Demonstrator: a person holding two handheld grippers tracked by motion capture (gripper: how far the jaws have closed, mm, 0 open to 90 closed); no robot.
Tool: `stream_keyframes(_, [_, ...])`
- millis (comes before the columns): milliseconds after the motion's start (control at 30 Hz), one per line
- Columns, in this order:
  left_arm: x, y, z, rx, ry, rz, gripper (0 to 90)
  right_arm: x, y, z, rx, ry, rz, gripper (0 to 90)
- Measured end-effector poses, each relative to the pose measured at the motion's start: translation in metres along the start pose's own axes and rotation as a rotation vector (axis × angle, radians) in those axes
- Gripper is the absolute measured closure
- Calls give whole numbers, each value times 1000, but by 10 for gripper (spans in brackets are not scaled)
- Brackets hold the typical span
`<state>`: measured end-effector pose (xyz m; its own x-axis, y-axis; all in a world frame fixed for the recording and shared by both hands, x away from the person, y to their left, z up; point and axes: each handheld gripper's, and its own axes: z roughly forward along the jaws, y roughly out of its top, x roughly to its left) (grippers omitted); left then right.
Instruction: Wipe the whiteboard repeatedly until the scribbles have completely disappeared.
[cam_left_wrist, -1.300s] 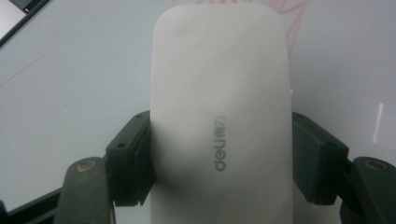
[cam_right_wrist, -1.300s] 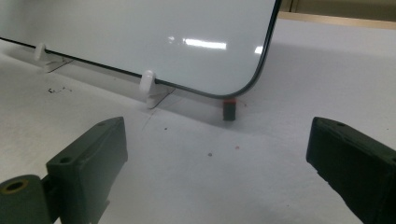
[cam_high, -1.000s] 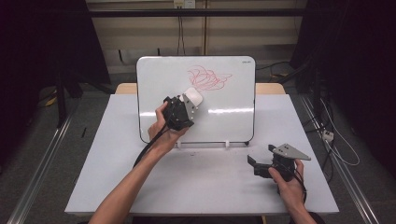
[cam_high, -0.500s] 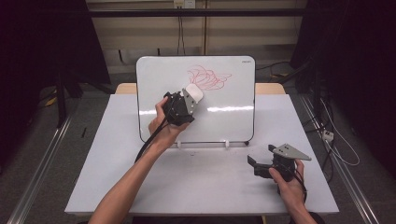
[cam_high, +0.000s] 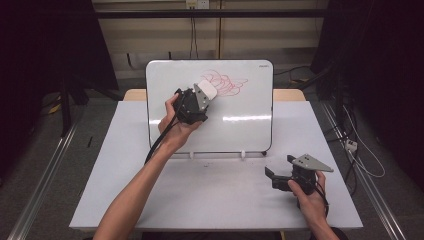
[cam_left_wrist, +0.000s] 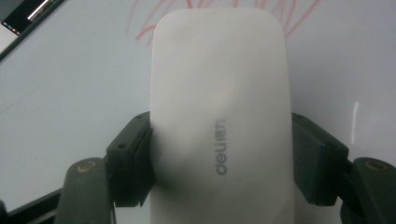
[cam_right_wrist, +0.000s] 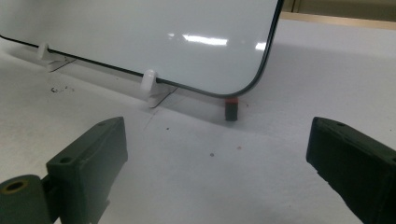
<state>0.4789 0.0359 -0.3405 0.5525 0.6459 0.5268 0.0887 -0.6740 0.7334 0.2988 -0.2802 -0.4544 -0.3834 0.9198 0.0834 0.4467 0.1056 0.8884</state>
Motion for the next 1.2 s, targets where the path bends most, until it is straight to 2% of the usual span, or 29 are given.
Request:
stream_keyframes(233, [14, 12, 5, -1, 9, -12, 312, 0, 0, 0, 1, 0, 6, 54])
stream_keyframes(333, [15, 15, 8, 11, 10, -9, 312, -1, 0, 0, 3, -1, 9, 53])
stream_keyframes(433, [20, 18, 8, 0, 11, -35, 311, 0, 0, 0, 3, 2, 7, 54])
stream_keyframes(533, [24, 24, 8, -1, 26, -23, 311, 0, 0, 0, 3, 1, 7, 54])
stream_keyframes(600, [28, 27, 9, -7, 26, -45, 311, -1, 0, 0, 1, 0, 6, 54])
stream_keyframes(800, [39, 36, 11, -1, 36, -69, 312, -1, -1, -1, 2, 2, 13, 53])
stream_keyframes(933, [40, 39, 12, -2, 55, -100, 312, -2, -1, -1, 5, 1, 13, 52])
stream_keyframes(1000, [37, 40, 13, 1, 75, -89, 312, -2, -1, -1, 4, 0, 12, 52])
stream_keyframes(1100, [35, 40, 14, 4, 84, -79, 313, -1, -1, -1, 3, 3, 10, 52])
stream_keyframes(1200, [31, 41, 15, 19, 93, -40, 312, -1, -1, -1, 3, 2, 5, 52])
